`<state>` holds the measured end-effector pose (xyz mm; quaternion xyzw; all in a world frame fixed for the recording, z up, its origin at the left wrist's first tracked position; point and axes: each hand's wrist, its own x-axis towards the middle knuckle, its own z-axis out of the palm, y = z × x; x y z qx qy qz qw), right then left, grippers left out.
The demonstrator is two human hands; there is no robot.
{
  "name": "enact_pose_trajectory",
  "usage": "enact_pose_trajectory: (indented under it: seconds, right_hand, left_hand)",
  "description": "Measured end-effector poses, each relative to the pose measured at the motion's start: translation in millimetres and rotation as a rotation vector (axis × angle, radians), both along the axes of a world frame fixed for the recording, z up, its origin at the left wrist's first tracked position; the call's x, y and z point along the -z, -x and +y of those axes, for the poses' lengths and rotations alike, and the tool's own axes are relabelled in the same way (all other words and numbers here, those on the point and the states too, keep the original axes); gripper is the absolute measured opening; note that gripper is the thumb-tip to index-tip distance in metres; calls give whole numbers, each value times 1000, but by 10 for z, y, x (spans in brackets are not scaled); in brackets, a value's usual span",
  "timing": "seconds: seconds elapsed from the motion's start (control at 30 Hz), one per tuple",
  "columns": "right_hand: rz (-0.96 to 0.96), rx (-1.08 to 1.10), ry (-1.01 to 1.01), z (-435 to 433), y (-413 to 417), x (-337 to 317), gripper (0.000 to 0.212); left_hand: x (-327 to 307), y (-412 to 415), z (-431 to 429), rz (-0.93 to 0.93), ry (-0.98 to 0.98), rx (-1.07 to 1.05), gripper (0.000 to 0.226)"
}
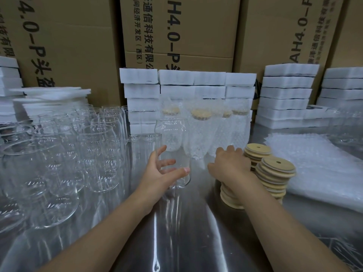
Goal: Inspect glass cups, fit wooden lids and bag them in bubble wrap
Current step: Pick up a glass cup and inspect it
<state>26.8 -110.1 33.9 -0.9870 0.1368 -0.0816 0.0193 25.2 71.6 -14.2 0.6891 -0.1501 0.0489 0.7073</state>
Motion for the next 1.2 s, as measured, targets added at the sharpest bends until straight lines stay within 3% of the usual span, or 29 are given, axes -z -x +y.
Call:
enact_pose_trajectory:
  seconds: [0.13,0.23,0.4,0.53,0.7,0.83,1.1,1.2]
  right_hand:
    - [23,10,20,14,3,-17,45]
    - [-113,-30,-57,33,1,-13,39]
    - [-544,-158,-333,71,-17,-16,19]
    - [-788,-270,-545,100,-19,-47,25]
    - [-998,-395,-995,162,65,-134,47]
    - [-1079,-416,-1127,208,104,-129,34]
    - [-1020,-656,-1139,322,158,-72,22]
    - [-1057,-685,-1023,335,187,-81,20]
  left_hand:
    - [14,-11,7,-8,-5,-4,95]
    - [15,-15,-3,-7,-6,-15,94]
    - [29,-28,17,-8,-19,-37,96]
    - [54,-54,29,-11,-53,-65,87]
    - [83,-76,37,-60,-124,-66,96]
    - [87,-75,18,-96,-208,-69,98]
    - [108,-65,17,-186,-318,-63,93]
    - [109,-63,20,-225,-340,-77,95]
